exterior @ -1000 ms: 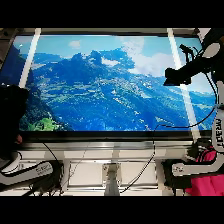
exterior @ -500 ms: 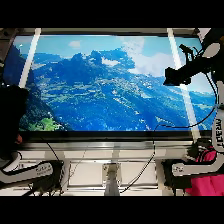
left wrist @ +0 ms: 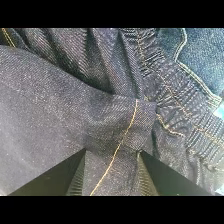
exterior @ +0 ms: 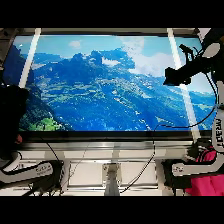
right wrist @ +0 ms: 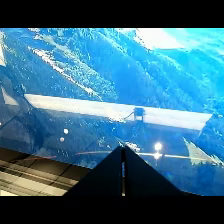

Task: Fold the clothes and pants, and hang the long-sleeved shirts on hangers.

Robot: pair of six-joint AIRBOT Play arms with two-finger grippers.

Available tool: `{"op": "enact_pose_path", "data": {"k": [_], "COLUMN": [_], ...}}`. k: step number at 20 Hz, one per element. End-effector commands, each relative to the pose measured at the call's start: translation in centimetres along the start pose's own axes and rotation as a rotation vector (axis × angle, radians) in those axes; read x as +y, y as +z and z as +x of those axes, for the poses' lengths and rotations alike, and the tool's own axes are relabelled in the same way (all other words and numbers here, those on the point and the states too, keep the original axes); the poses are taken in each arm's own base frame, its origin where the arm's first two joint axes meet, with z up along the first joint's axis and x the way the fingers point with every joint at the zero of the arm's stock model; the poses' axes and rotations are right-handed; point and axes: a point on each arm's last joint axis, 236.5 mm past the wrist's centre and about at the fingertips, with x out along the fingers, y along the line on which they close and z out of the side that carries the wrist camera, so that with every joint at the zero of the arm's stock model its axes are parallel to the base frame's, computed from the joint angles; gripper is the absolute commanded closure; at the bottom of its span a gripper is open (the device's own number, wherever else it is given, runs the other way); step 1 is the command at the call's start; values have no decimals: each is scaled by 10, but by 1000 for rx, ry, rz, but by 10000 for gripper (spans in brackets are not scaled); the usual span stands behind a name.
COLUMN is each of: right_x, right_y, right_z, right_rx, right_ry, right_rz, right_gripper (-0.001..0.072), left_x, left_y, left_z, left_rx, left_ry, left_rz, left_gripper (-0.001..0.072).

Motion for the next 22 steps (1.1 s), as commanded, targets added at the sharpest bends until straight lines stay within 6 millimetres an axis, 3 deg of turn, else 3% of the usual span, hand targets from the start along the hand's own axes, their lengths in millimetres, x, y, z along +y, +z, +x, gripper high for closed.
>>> {"op": "enact_pose_path", "data": {"k": [1,2,3,4,5,8,10,13,15,18,20,22], "right_x": [0,0,0,0,0,0,0,0,5,11,9,6], "right_y": [2,2,2,2,2,2,2,18,29,52,68,81], "right_z": [0,0,0,0,0,0,0,-1,-2,-6,-10,-14], "right_rx": [-8,-9,-9,-9,-9,-10,-10,-78,-122,-222,-292,-351], "right_ry": [0,0,0,0,0,0,0,2,24,44,41,29], "right_rz": [0,0,0,0,0,0,1,3,5,14,16,23], "right_gripper": [672,672,672,672,672,679,689,690,690,690,690,690], "left_x": [7,8,8,8,8,8,12,9,-13,-52,-103,-159], "left_y": [2,3,4,4,4,7,12,46,98,171,199,211], "left_z": [0,0,0,0,0,0,-3,-27,-75,-183,-263,-351], "left_rx": [-9,-15,-18,-18,-17,-31,-47,-165,-333,-607,-753,-911], "left_ry": [30,32,32,33,32,34,36,-60,-252,-462,-537,-643], "left_rz": [-34,-39,-39,-38,-38,-42,-151,-412,-526,-534,-356,-236], "left_gripper": [367,368,419,659,693,693,694,695,694,694,694,695]}}
